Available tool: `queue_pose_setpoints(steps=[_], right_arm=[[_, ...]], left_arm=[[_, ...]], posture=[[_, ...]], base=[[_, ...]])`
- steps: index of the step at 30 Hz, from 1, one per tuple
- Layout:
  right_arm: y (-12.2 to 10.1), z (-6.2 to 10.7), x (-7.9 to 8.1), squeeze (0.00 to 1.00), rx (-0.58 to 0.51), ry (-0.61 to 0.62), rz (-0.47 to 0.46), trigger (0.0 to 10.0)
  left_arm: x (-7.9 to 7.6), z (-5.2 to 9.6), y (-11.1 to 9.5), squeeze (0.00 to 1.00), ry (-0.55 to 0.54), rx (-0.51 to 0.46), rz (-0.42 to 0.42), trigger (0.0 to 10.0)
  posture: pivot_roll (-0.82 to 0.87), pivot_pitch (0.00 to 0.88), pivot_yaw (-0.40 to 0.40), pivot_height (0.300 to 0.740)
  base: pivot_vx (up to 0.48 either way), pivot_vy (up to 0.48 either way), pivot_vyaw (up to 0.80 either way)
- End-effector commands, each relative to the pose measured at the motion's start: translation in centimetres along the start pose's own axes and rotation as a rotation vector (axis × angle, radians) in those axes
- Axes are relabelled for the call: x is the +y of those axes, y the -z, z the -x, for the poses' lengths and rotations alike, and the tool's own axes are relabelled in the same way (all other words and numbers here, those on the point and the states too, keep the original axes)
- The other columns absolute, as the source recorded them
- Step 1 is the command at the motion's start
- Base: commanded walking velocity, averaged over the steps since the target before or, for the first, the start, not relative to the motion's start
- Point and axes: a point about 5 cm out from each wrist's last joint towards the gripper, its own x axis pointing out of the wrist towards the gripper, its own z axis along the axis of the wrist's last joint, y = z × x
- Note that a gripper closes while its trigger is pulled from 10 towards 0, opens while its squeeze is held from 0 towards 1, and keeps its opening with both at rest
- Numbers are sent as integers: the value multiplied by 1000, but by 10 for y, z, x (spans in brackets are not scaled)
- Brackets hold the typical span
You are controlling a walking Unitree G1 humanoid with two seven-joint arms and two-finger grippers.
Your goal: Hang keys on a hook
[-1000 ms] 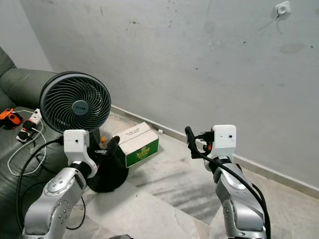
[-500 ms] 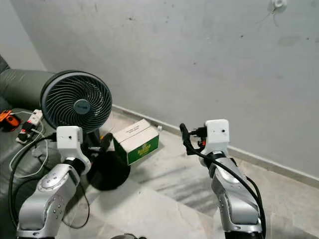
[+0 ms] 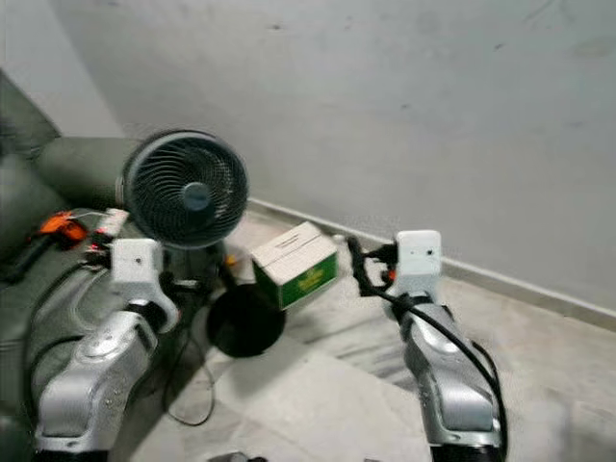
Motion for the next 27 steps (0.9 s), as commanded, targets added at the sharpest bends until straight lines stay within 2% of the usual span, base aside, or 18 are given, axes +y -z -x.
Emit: queue_pose_setpoints(steps=[1, 8, 14, 16, 27], right_arm=[[-5, 0, 5, 0, -24, -17, -8, 10000], [-6, -2, 4, 0, -21, -6, -7, 10000], [-6, 0, 4, 0, -12, -18, -11, 10000], [-4, 0, 5, 0, -3, -17, -25, 10000], [-4, 0, 4, 0, 1, -10, -41, 10000]], left_arm=[[7, 2, -3, 0, -22, -6, -7, 10000], [5, 1, -3, 0, -9, -13, 10, 10000], [3, 1, -3, 0, -8, -21, -11, 10000], [2, 1, -1, 0, -13, -23, 14, 10000], [-1, 0, 1, 0, -8, -41, 15, 10000]], posture=[[-16, 104, 81, 740], [-17, 101, 75, 740], [-27, 95, 69, 740], [-32, 94, 63, 740], [-37, 86, 50, 740]], base=[[0, 0, 0], [0, 0, 0], [0, 0, 0], [0, 0, -622], [0, 0, -780]])
